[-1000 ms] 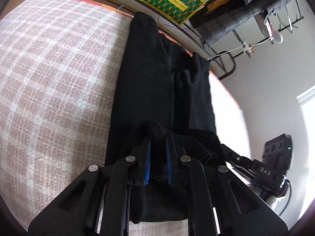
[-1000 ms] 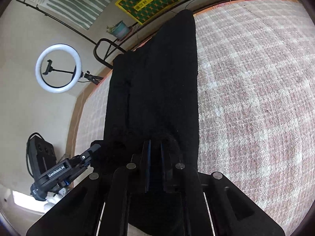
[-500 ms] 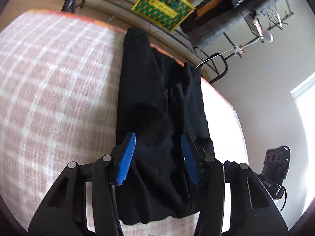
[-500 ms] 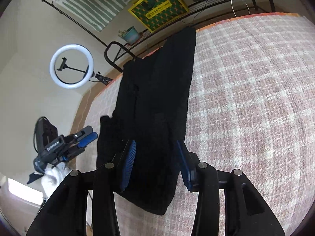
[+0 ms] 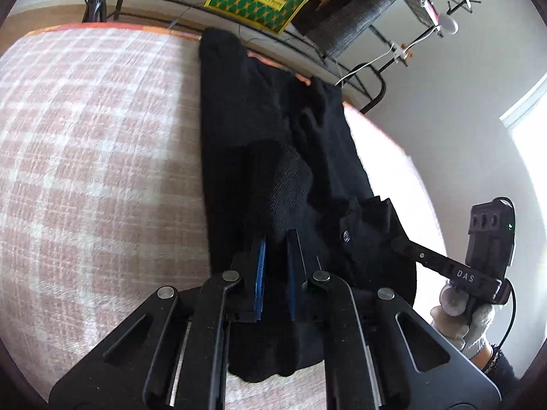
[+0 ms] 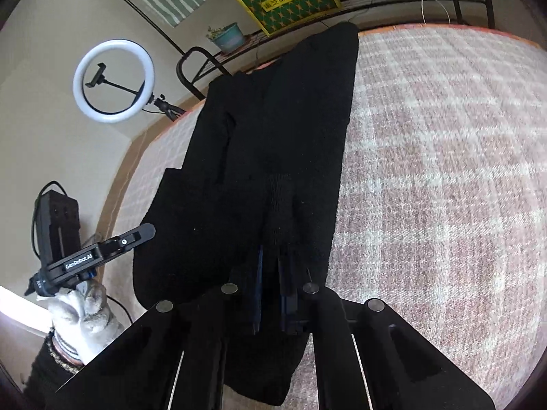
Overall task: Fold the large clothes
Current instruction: 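Open both tools and release the folded end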
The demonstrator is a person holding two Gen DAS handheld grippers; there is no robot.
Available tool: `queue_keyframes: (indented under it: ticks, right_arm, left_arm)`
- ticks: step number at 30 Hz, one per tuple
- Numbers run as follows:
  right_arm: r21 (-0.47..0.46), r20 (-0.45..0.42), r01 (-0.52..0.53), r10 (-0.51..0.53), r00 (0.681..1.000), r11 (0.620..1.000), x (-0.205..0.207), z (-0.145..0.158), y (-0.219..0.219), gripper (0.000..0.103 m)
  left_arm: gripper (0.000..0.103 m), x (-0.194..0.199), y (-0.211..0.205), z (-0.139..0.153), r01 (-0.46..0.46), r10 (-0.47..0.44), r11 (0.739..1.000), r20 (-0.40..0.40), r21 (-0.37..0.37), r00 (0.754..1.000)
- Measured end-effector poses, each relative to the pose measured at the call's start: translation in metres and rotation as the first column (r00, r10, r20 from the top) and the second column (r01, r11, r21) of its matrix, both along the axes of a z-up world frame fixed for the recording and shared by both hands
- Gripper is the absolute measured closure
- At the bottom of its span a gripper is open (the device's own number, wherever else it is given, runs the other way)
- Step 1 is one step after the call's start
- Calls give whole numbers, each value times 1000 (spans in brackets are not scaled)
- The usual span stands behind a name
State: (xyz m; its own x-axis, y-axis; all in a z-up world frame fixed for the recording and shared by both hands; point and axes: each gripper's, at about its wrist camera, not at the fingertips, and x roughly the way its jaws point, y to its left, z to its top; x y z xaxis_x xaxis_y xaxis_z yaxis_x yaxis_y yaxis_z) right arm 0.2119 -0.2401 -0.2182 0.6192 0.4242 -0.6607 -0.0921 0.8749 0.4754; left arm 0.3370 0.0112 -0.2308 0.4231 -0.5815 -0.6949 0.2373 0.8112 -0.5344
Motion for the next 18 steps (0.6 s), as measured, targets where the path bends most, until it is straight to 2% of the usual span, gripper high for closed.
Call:
queue_keyframes:
  ticks: [3, 5, 7, 8, 11, 13, 15, 18]
  right_arm:
    - [-80, 59, 28, -23, 998, 996, -2, 11, -1, 98]
    - [-93, 26, 64, -62, 998, 994, 7, -2, -4, 98]
    - [-128, 4, 67, -67, 998, 989, 13, -10, 0, 97]
    - [-124, 6, 63, -63, 998, 990, 13, -8, 0, 96]
    - [-20, -7, 51, -52, 999, 998, 4, 4, -14, 92]
    - [5, 23, 61, -61, 998, 998, -15, 15, -27, 79]
    - [29, 38, 26, -27, 999, 999, -36, 19, -37, 71]
    - [20, 20, -59, 59, 998, 998, -64, 10, -32, 70]
  left_arm:
    - [94, 3, -2, -12, -18, 18, 998, -2, 60, 1000]
    - [85, 3, -2, -20, -29, 30, 995, -13, 93, 999]
    - [82, 1, 4, -17, -39, 42, 996, -34, 76, 999]
    - [82, -2, 10, -12, -40, 42, 998, -38, 50, 998]
    - [81, -19, 26, 3, -21, 21, 999, 5, 30, 1000]
    - [78, -36, 34, 6, 33, -34, 999, 12, 29, 999]
    - [78, -51, 39, 4, 70, -71, 997, 16, 37, 997]
    - [78, -64, 41, -6, 117, -117, 992, -2, 54, 993]
